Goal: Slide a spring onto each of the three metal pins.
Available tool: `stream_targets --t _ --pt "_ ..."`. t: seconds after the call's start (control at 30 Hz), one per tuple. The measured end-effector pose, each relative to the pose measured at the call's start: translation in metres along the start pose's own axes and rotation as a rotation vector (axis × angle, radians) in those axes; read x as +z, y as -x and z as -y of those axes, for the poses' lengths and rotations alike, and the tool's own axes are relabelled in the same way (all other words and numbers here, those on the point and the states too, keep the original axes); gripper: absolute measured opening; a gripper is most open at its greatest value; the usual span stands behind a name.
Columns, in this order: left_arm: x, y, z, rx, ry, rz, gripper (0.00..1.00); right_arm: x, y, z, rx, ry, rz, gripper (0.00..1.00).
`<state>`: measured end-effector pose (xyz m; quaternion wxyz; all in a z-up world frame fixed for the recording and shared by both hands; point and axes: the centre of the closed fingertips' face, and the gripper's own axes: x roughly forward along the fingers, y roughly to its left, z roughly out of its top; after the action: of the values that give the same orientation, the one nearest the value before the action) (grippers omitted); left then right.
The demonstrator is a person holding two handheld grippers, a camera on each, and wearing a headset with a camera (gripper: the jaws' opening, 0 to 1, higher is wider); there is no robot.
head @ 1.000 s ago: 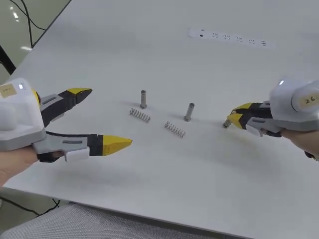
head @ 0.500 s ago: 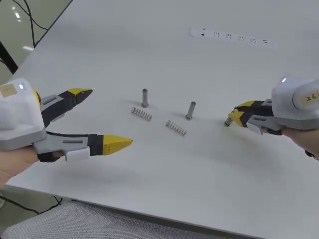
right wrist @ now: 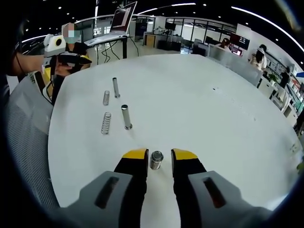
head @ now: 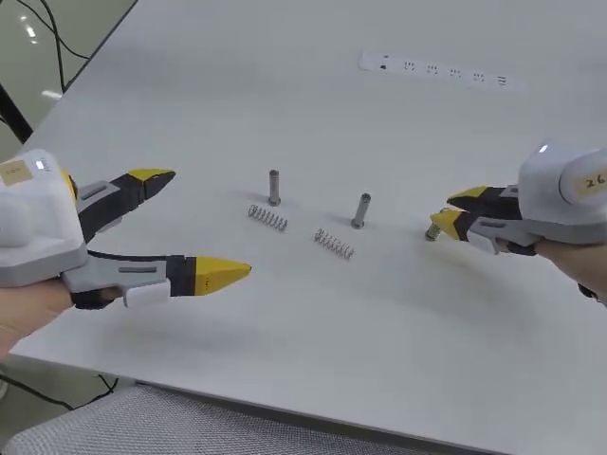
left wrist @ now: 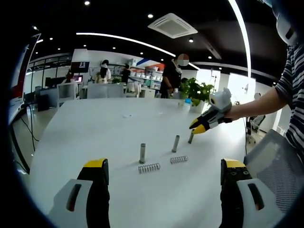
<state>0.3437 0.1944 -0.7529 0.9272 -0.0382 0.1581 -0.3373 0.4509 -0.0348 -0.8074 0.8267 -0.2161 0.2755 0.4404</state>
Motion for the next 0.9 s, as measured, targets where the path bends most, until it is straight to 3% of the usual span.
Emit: stream_targets --t 0.27,0.9 --pt "0.002 0.001 0.000 0.000 -0.004 0.004 0.97 0.003 0.003 0.001 -0.015 -0.047 0.016 0.26" --pt "0.004 0.000 0.000 -0.011 -0.010 -0.008 0.97 0.012 0.018 -0.009 -0.008 -0.074 0.073 0.33"
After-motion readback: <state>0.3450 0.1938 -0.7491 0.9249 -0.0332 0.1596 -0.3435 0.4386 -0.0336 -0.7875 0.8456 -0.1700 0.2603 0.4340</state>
